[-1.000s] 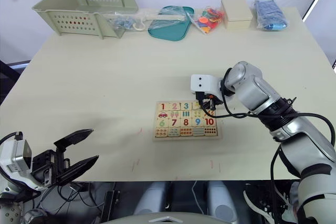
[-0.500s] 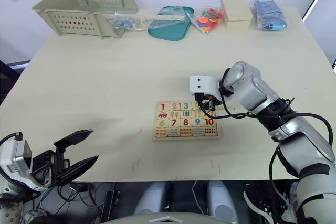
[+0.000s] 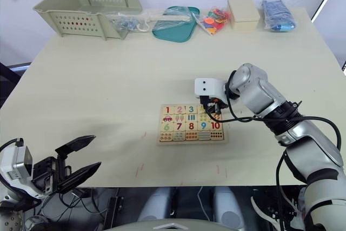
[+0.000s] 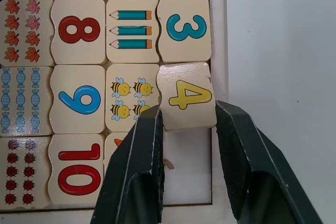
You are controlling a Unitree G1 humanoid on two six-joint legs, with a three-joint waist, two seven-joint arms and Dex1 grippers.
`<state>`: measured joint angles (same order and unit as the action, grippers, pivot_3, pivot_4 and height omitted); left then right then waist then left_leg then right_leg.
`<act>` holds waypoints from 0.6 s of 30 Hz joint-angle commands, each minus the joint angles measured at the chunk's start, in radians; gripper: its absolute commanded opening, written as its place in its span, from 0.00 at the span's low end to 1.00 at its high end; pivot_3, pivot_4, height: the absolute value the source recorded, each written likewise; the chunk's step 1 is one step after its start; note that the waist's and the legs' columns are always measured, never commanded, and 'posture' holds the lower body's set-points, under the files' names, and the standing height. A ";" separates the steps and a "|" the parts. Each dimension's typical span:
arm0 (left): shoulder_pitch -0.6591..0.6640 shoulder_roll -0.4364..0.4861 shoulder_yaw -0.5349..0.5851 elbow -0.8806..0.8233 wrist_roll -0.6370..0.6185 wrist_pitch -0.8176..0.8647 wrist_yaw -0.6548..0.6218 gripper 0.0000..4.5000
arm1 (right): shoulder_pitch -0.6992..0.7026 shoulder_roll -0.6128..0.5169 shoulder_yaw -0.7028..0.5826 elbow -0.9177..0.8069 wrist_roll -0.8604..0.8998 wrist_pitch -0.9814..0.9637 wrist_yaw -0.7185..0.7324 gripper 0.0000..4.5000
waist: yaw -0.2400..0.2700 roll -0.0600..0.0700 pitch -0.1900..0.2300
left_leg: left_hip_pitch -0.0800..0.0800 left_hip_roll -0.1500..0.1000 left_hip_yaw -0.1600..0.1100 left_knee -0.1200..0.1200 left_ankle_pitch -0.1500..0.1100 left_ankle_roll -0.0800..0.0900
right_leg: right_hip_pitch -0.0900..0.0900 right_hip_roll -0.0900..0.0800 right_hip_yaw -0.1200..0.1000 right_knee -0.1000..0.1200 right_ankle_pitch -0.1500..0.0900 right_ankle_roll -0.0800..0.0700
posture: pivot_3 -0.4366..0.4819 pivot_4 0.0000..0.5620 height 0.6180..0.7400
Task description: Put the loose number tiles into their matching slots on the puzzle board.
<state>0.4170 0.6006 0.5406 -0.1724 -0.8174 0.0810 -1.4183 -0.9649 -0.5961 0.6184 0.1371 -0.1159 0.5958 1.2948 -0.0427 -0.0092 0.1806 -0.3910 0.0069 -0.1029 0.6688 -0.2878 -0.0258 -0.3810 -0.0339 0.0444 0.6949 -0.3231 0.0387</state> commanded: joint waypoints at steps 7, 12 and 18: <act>0.006 0.001 0.023 -0.019 -0.006 -0.015 0.002 1.00 | -0.002 0.002 -0.015 -0.001 -0.008 -0.007 0.016 0.19 | 0.000 0.000 0.000 | 0.000 0.000 0.000 0.000 0.000 0.000 | 0.000 0.000 0.000 0.000 0.000 0.000 | 0.48 0.27 1.00; 0.005 0.001 0.022 -0.020 -0.006 -0.014 0.004 1.00 | -0.002 0.004 -0.017 0.003 -0.011 -0.005 0.011 0.19 | 0.000 0.000 0.000 | 0.000 0.000 0.000 0.000 0.000 0.000 | 0.000 0.000 0.000 0.000 0.000 0.000 | 0.48 0.27 1.00; 0.007 0.000 0.022 -0.024 -0.007 -0.014 0.007 1.00 | -0.001 0.005 -0.017 0.001 -0.011 -0.001 0.015 0.19 | 0.000 0.000 0.000 | 0.000 0.000 0.000 0.000 0.000 0.000 | 0.000 0.000 0.000 0.000 0.000 0.000 | 0.48 0.27 1.00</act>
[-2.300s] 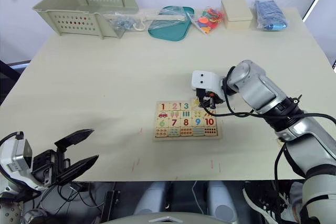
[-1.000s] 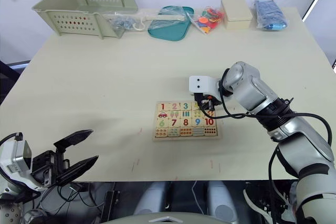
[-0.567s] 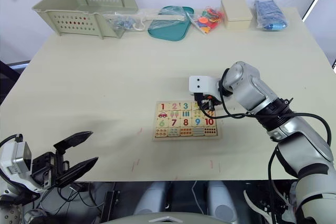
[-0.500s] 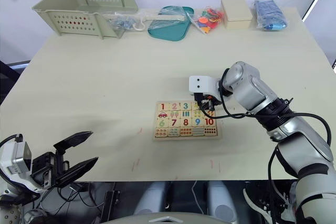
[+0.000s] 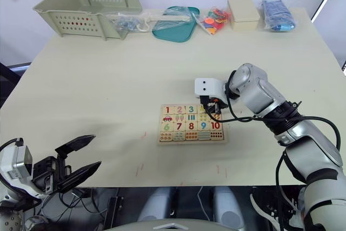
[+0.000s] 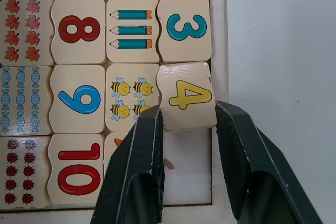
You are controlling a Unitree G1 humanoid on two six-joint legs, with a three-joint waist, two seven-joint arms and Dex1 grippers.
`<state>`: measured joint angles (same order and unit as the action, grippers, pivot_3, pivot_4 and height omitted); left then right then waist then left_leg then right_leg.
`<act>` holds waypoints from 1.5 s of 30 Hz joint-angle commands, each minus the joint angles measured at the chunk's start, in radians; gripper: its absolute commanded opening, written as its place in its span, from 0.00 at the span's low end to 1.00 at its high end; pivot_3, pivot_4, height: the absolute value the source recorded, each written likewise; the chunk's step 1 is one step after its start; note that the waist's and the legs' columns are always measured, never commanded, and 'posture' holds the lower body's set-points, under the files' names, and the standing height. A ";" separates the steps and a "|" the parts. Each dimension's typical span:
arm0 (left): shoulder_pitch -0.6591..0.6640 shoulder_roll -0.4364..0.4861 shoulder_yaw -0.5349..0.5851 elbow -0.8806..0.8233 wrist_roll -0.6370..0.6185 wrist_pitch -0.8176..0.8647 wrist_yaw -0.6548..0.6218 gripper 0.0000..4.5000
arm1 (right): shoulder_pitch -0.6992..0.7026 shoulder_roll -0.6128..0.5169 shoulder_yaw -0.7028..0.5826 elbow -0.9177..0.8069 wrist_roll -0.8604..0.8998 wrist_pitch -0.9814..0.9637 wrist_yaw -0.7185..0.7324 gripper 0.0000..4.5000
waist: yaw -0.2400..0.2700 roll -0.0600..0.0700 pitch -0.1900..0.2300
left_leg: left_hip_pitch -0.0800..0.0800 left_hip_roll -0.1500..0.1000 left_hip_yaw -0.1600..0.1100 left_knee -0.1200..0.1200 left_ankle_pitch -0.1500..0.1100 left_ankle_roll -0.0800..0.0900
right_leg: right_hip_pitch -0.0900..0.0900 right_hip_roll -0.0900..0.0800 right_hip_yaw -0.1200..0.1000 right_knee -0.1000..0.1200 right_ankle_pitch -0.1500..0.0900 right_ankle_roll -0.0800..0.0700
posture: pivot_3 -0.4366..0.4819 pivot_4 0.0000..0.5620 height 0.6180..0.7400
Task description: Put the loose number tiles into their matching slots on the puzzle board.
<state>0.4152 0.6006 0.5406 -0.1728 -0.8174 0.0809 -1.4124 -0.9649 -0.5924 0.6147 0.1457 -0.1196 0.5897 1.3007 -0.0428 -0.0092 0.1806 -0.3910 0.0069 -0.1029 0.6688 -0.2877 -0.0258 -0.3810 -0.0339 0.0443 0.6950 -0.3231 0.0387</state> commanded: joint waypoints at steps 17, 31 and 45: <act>0.007 -0.001 0.020 -0.032 -0.009 -0.011 0.008 1.00 | 0.005 0.012 -0.018 -0.016 -0.007 0.013 0.002 0.19 | -0.001 0.000 0.000 | 0.000 0.000 0.000 0.000 0.000 0.000 | 0.000 0.000 0.000 0.000 0.000 0.000 | 0.48 0.27 1.00; 0.002 0.001 0.019 -0.031 -0.009 -0.011 0.009 1.00 | 0.007 0.010 -0.020 -0.023 -0.001 0.014 0.008 0.19 | -0.001 0.000 0.000 | 0.000 0.000 0.000 0.000 0.000 0.000 | 0.000 0.000 0.000 0.000 0.000 0.000 | 0.48 0.27 1.00; -0.005 0.000 0.017 -0.033 -0.008 -0.011 0.015 1.00 | 0.006 0.010 -0.023 -0.024 0.007 0.010 0.015 0.86 | -0.001 0.000 0.000 | 0.000 0.000 0.000 0.000 0.000 0.000 | 0.000 0.000 0.000 0.000 0.000 0.000 | 0.48 0.27 1.00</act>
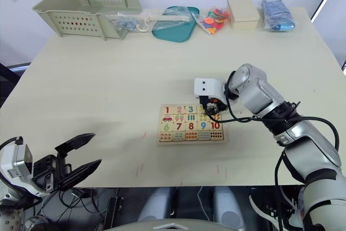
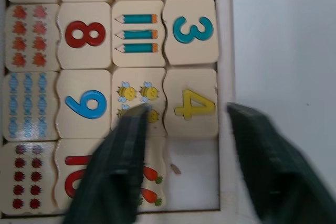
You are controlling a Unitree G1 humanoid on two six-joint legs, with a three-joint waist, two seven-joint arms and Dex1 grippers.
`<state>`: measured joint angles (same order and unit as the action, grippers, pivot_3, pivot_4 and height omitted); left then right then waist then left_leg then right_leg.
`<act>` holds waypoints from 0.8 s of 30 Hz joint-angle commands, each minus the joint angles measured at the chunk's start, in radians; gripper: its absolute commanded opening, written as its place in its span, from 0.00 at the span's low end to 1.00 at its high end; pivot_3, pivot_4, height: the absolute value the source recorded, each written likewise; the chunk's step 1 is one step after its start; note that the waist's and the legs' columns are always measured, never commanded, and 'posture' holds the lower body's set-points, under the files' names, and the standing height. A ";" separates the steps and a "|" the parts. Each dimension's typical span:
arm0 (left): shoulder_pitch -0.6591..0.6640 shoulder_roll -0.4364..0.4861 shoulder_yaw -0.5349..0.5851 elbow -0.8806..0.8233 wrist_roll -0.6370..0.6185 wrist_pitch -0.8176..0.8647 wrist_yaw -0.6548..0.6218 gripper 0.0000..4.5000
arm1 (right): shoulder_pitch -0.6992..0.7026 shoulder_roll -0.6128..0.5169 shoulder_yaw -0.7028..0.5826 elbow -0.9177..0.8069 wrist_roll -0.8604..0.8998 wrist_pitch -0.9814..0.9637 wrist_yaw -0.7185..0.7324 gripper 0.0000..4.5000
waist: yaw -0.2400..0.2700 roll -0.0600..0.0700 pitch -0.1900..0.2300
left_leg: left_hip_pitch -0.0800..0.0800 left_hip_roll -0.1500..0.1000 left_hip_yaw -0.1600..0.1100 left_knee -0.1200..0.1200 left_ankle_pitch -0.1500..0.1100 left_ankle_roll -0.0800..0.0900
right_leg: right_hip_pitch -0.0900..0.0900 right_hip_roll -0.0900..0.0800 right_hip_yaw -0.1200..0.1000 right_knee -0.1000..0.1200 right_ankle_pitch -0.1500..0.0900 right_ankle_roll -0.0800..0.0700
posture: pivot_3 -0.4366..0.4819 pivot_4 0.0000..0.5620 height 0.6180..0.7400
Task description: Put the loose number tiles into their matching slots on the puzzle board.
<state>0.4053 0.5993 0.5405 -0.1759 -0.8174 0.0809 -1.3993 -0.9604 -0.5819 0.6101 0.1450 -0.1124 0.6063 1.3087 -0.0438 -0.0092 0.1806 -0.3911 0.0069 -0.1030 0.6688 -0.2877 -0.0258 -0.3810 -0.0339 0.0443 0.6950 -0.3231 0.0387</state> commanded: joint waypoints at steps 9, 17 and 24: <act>0.006 0.000 0.020 -0.033 -0.008 -0.013 0.005 1.00 | 0.039 -0.010 -0.145 -0.051 0.101 -0.006 -0.006 0.99 | 0.002 0.000 0.000 | 0.000 0.000 0.000 0.000 0.000 0.000 | 0.000 0.000 0.000 0.000 0.000 0.000 | 0.48 0.27 1.00; 0.006 -0.006 0.017 -0.038 -0.009 -0.016 0.014 1.00 | 0.145 0.032 -0.359 -0.062 0.264 -0.029 -0.088 0.99 | 0.000 0.000 0.000 | -0.001 0.000 -0.001 0.000 0.000 0.000 | 0.000 0.000 0.000 0.000 0.000 0.000 | 0.48 0.27 1.00; -0.011 -0.008 0.008 -0.032 -0.004 -0.015 0.020 1.00 | 0.206 0.046 -0.371 -0.050 0.278 -0.051 -0.144 0.35 | 0.001 0.000 0.000 | -0.001 0.000 0.000 0.000 0.000 0.000 | 0.000 0.000 0.000 0.000 0.000 0.000 | 0.48 0.27 1.00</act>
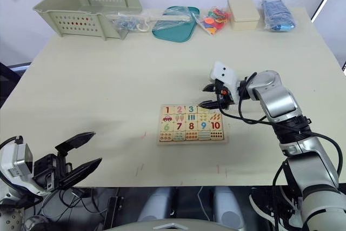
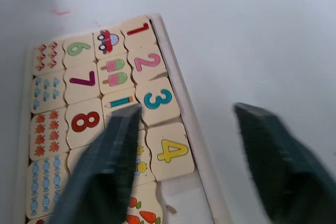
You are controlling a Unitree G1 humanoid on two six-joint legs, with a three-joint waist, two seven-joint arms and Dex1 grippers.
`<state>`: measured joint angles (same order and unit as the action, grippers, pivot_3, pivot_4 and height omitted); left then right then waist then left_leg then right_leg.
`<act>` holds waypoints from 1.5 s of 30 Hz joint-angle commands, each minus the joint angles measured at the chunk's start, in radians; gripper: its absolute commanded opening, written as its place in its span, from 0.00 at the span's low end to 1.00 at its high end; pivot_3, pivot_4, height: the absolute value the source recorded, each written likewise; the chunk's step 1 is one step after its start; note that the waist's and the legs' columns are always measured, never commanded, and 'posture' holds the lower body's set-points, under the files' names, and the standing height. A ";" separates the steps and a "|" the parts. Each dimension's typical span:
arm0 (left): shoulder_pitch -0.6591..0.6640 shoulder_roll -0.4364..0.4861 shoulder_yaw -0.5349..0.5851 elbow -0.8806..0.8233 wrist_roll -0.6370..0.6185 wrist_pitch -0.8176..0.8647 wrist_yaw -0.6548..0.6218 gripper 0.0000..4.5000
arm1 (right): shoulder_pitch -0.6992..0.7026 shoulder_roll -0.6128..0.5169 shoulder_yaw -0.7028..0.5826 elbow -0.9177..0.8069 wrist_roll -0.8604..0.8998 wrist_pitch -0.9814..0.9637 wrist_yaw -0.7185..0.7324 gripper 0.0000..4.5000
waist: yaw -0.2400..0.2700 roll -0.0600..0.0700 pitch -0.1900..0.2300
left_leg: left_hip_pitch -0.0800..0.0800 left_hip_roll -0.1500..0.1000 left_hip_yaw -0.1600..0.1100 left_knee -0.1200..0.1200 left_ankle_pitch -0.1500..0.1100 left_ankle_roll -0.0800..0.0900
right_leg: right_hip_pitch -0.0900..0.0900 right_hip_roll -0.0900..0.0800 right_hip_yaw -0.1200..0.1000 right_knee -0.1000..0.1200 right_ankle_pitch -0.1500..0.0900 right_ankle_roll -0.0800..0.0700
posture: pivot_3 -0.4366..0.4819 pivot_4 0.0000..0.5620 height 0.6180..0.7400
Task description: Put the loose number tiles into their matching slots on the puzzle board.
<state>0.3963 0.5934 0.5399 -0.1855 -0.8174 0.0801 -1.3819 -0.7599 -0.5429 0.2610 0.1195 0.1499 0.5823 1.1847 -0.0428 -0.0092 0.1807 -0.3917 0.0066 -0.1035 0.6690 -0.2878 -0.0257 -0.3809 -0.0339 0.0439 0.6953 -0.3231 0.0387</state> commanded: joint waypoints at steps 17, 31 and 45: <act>-0.001 -0.010 0.003 -0.029 -0.001 -0.009 0.015 1.00 | 0.009 0.025 0.055 0.111 -0.090 -0.154 -0.085 0.01 | -0.001 0.000 0.000 | 0.000 0.000 0.000 0.000 0.000 0.000 | 0.000 0.000 0.000 0.000 0.000 0.000 | 0.48 0.27 1.00; 0.005 -0.013 0.005 -0.037 -0.003 -0.012 0.024 1.00 | 0.005 0.018 0.074 0.106 -0.106 -0.164 -0.037 0.01 | 0.000 0.000 0.000 | 0.000 0.000 0.000 0.000 0.000 0.000 | 0.000 0.000 0.000 0.000 0.000 0.000 | 0.48 0.27 1.00; 0.015 -0.043 0.003 -0.058 0.006 0.003 0.107 1.00 | 0.132 0.006 -0.212 0.007 0.139 -0.276 -0.029 0.01 | 0.004 0.000 0.000 | 0.000 0.000 0.000 0.000 0.000 0.000 | 0.001 0.000 0.000 -0.001 0.000 0.000 | 0.48 0.27 1.00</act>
<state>0.4024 0.5550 0.5361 -0.2141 -0.8088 0.0827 -1.3011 -0.6511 -0.5268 0.1176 0.1682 0.2284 0.3420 1.1478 -0.0388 -0.0095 0.1805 -0.3921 0.0065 -0.1040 0.6693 -0.2878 -0.0257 -0.3802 -0.0340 0.0433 0.6948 -0.3231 0.0388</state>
